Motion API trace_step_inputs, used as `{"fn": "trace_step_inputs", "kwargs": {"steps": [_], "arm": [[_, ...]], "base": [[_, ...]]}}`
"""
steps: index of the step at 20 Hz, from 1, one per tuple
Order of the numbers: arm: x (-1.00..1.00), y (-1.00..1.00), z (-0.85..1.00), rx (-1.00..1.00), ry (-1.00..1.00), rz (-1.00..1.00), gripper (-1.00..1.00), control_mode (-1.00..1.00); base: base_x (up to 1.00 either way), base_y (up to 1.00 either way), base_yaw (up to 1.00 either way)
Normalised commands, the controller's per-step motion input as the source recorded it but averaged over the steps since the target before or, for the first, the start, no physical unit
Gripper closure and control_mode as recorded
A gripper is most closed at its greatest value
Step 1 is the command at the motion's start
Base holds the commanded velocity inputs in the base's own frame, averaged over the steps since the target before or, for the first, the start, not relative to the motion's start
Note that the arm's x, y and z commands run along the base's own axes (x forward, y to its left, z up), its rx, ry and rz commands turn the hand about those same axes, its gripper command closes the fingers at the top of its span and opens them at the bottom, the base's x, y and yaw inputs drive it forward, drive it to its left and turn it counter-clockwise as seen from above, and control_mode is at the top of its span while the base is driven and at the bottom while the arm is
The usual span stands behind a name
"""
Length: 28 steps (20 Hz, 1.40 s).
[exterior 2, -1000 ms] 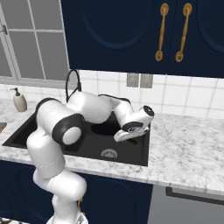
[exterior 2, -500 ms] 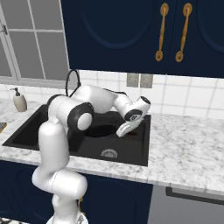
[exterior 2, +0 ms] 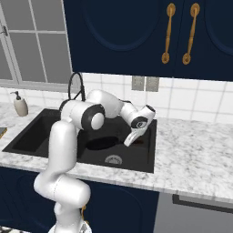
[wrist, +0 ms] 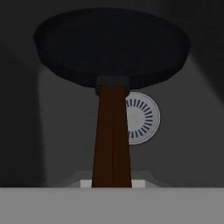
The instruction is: Pick the pan and sponge and place them into the sink. Then turn on the water.
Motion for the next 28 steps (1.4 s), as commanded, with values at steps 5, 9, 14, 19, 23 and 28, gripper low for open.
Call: {"fn": "trace_step_inputs", "kwargs": {"steps": [5,9,14,19,23,28], "arm": [[0.11,0.14,-0.57,-0.04,-0.03,0.03,1.00,-1.00],[0.17,0.06,-0.57,-0.04,-0.01,0.02,1.00,-1.00],[0.23,0.02,-0.62,-0.15,0.00,0.00,1.00,-1.00],[0.20,0.02,-0.54,-0.15,-0.01,0.00,1.00,-1.00],[0.24,-0.01,-0.54,-0.20,0.00,0.00,1.00,-1.00],[0.18,-0.06,-0.29,-0.13,0.00,0.00,1.00,-1.00]], "base": [[0.00,0.00,0.00],[0.00,0.00,0.00],[0.00,0.00,0.00],[0.00,0.00,0.00],[0.00,0.00,0.00],[0.00,0.00,0.00]]}}
